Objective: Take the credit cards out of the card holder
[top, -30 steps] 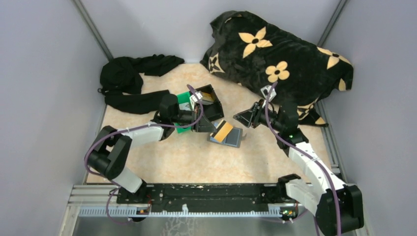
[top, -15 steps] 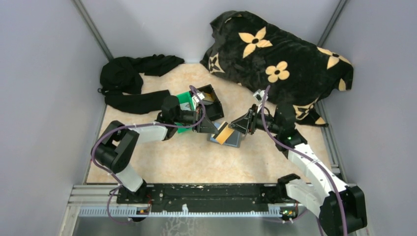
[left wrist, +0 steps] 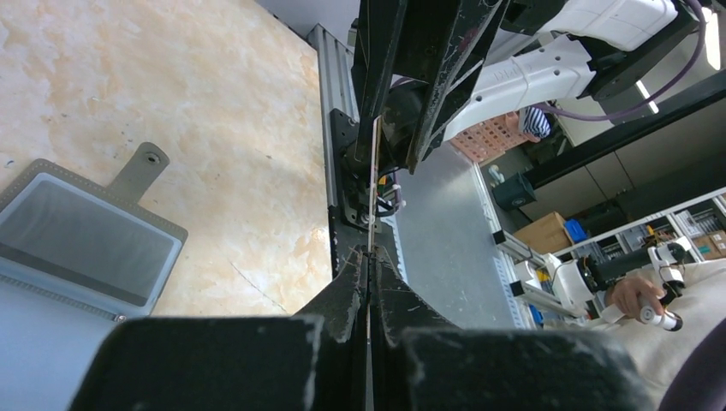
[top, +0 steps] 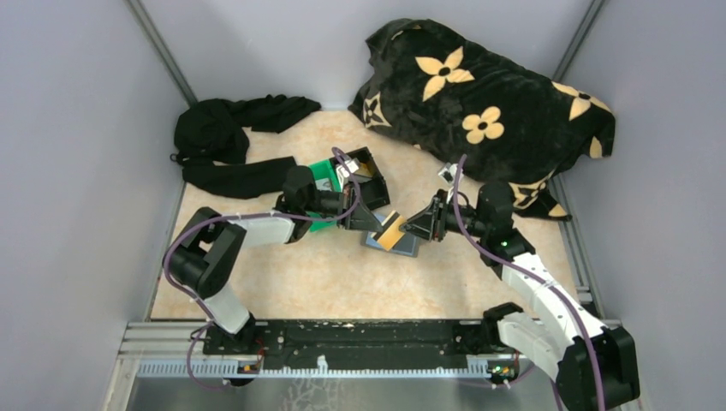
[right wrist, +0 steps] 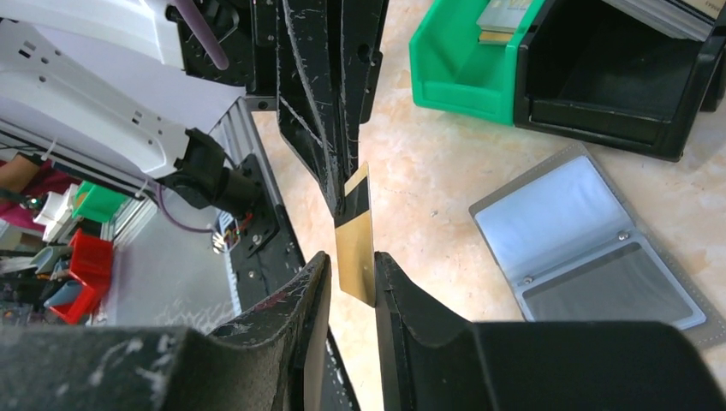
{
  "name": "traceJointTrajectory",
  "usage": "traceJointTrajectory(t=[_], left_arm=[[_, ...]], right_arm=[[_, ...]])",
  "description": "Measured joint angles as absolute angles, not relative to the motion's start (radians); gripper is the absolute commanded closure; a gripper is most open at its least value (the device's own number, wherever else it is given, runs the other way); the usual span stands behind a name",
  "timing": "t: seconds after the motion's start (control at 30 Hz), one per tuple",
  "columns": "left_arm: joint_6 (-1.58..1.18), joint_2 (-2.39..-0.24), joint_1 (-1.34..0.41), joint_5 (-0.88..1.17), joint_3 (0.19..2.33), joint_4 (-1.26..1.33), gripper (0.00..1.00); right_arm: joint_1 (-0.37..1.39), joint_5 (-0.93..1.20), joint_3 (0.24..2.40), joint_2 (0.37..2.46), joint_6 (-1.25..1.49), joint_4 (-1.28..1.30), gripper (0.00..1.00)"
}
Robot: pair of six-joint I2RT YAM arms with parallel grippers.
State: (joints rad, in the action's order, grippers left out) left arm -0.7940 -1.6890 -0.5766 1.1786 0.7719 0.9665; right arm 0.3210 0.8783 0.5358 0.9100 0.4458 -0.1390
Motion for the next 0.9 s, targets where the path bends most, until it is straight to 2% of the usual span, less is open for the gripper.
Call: traceJointTrajectory(t=[0.17,0.3,0.4,0.43,0.53,0.57,0.7,0.83,0.9], left_arm=[[-0.816,-1.708,-0.59,1.179,0.778,0.99,1.0],[-0.819,-1.71,-0.59,1.178,0.778,0.996,0.98],[-0.808,-1.708,-0.593,1.16,0.778,0.984,0.76],[-0.792,-1.705,-0.593,1.148,0.778,0.965,0.63],[-0.705,-1.664,-0.593,1.061,0.779,0.81,0.38],[-0.667,-1.644,-0.593,1.016,0.781,0.741,0.35],[-0.556,-1.528,-0.581,0.795,0.785,0.488,0.34],[-0.543,-1.398,-0.548,0.618,0.745,0.387,0.34],[-0.54,-1.311,-0.535,0.521,0.699,0.347,0.27]], right_arm=[[0.321,0.883,0.534,0.91,0.435,-0.125,1.0],[0.321,0.879,0.53,0.902,0.437,-0.12,1.0],[0.323,0.867,0.53,0.894,0.437,-0.119,1.0],[0.323,0.861,0.53,0.892,0.437,-0.119,1.0],[0.324,0.83,0.53,0.889,0.437,-0.127,1.0],[0.324,0.811,0.53,0.888,0.437,-0.13,1.0],[0.324,0.723,0.556,0.9,0.43,-0.132,1.0],[0.325,0.625,0.638,0.97,0.424,-0.155,1.0],[0.334,0.564,0.683,1.016,0.41,-0.167,1.0]])
